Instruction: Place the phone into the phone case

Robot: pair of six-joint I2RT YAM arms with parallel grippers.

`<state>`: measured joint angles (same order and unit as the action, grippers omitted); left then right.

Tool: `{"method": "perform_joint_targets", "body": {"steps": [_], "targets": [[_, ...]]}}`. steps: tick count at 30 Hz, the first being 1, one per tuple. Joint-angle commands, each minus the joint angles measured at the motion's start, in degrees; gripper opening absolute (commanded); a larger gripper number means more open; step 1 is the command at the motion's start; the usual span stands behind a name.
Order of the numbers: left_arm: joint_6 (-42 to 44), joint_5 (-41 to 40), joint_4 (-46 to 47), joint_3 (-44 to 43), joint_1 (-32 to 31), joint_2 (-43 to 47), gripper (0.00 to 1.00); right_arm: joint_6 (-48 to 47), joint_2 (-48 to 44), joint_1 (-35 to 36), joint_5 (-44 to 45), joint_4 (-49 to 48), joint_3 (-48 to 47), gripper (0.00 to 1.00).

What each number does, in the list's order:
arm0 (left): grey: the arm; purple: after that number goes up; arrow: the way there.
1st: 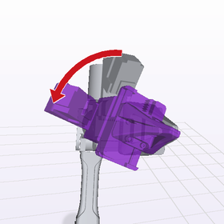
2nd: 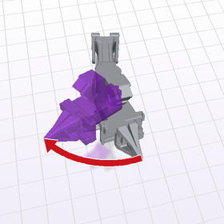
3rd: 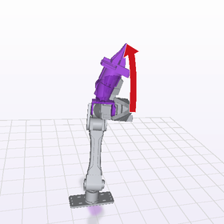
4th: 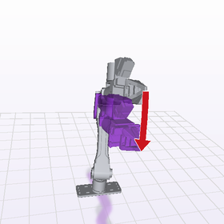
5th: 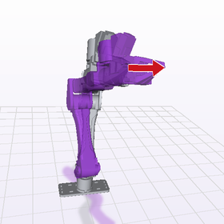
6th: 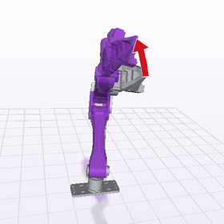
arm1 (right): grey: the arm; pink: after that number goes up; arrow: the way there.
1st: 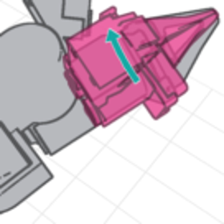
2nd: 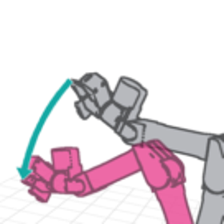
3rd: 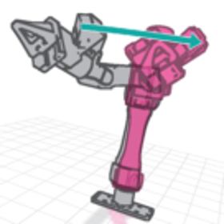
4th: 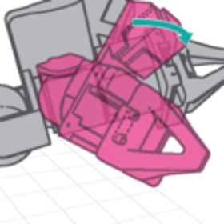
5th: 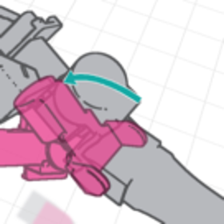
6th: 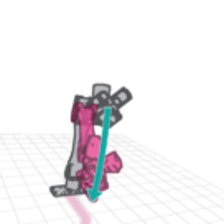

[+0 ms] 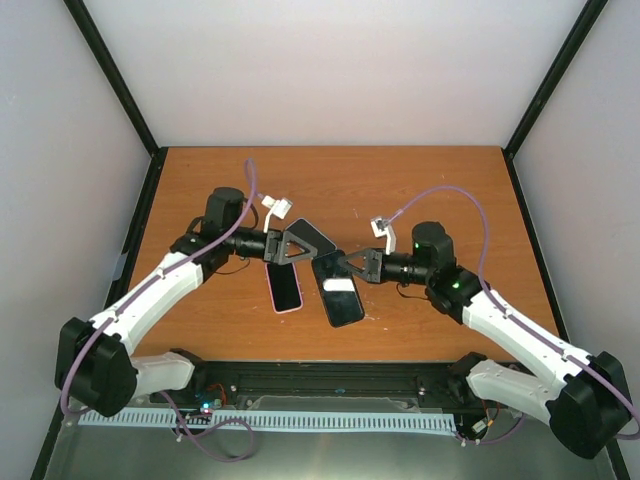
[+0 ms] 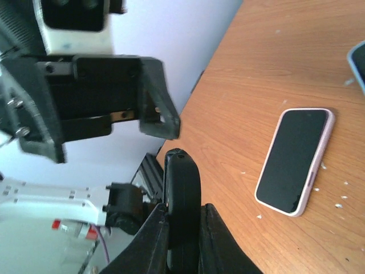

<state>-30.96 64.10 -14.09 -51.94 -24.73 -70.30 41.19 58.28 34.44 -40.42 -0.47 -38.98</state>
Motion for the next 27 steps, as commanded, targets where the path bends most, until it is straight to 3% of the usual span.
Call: {"method": "perform_joint_targets", "body": {"steps": [1, 8, 16, 19, 24, 26, 27], "targets": [[-8.6, -6.7, 6.7, 0.8, 0.0, 3.7, 0.79, 10.0, -3.4, 0.2, 8.7, -8.8, 2.4, 0.03], [-15.8, -6.1, 17.2, 9.4, 0.0, 5.1, 0.84, 19.5, -5.3, 0.2, 18.5, -14.0, 5.5, 0.03], [-18.0, -3.4, 24.1, 12.0, -0.1, 1.7, 0.75, 20.1, -3.6, 0.1, 23.1, -13.2, 4.2, 0.03], [-13.4, -7.7, 18.2, 9.3, -0.1, 1.8, 0.73, 15.9, -2.6, 0.0, 25.3, -9.4, 3.3, 0.04], [-5.5, -21.7, 6.3, 5.3, -0.1, 5.8, 0.82, 7.2, -0.8, -1.4, 29.9, -1.3, 2.0, 0.06], [-2.9, -29.5, 0.3, 3.9, -0.1, 7.6, 0.98, 4.8, 0.6, -2.6, 29.7, -1.0, 2.8, 0.06], [-1.7, -32.7, -1.6, 3.2, -0.1, 8.5, 0.99, 3.7, 1.5, -3.1, 29.2, -1.6, 3.2, 0.06]]}}
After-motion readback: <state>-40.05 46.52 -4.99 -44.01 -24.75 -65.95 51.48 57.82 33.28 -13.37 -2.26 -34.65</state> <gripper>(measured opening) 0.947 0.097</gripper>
